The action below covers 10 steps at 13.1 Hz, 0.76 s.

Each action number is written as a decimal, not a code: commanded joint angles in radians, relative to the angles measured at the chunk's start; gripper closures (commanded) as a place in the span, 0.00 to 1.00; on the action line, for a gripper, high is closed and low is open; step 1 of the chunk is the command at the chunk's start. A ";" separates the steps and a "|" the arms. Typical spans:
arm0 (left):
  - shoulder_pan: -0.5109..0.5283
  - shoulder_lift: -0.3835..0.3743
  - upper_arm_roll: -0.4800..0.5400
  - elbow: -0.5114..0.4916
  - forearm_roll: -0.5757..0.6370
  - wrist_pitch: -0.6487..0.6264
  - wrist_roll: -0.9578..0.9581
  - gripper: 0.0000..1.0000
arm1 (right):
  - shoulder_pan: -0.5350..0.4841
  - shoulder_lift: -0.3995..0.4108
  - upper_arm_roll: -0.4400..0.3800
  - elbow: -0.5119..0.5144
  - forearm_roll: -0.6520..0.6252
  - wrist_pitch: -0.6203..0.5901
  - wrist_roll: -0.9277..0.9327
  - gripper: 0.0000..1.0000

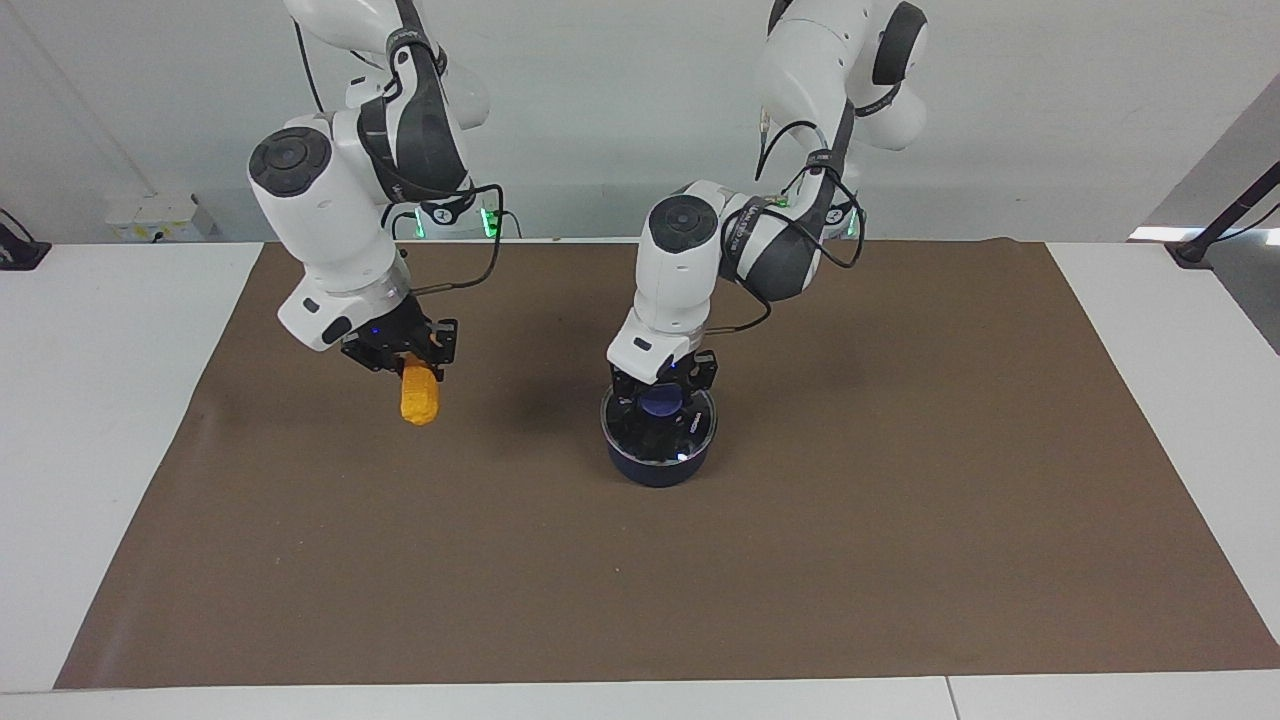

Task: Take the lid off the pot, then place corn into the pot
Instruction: 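Lift the lid away with the left gripper while the right gripper carries corn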

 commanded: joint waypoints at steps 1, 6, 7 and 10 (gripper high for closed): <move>-0.013 -0.016 0.011 -0.024 0.018 0.014 -0.016 0.56 | -0.009 0.000 0.008 0.005 0.016 -0.010 0.007 1.00; -0.004 -0.027 0.009 -0.002 0.011 -0.003 -0.011 0.66 | -0.007 0.003 0.008 0.011 0.017 -0.010 0.010 1.00; -0.002 -0.043 0.011 0.007 0.008 -0.028 -0.008 0.66 | 0.002 0.003 0.013 0.011 0.017 -0.008 0.012 1.00; 0.007 -0.108 0.015 0.012 -0.032 -0.075 -0.007 0.67 | 0.007 0.005 0.016 0.011 0.017 0.001 0.030 1.00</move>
